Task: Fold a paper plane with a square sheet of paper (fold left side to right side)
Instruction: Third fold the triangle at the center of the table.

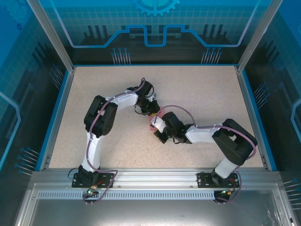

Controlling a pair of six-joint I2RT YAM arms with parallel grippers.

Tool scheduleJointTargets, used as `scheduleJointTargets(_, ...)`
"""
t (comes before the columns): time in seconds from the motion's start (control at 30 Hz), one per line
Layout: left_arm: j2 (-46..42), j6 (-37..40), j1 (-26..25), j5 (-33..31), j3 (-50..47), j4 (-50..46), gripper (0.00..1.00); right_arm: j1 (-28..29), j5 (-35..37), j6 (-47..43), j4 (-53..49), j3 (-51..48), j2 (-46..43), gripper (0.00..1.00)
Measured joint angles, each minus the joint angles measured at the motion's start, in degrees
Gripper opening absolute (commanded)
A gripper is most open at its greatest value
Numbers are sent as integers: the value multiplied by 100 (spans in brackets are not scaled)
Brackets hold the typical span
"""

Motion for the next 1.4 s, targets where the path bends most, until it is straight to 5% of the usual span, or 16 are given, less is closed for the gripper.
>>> scheduleJointTargets(0.6,81,39,0,9,9,-13,15,-1283,-1937,931,-407,319,291,0)
scheduleJointTargets(1.4,105,133,0,9,9,-13,15,-1759,-2184,1241,-822,706,669,0)
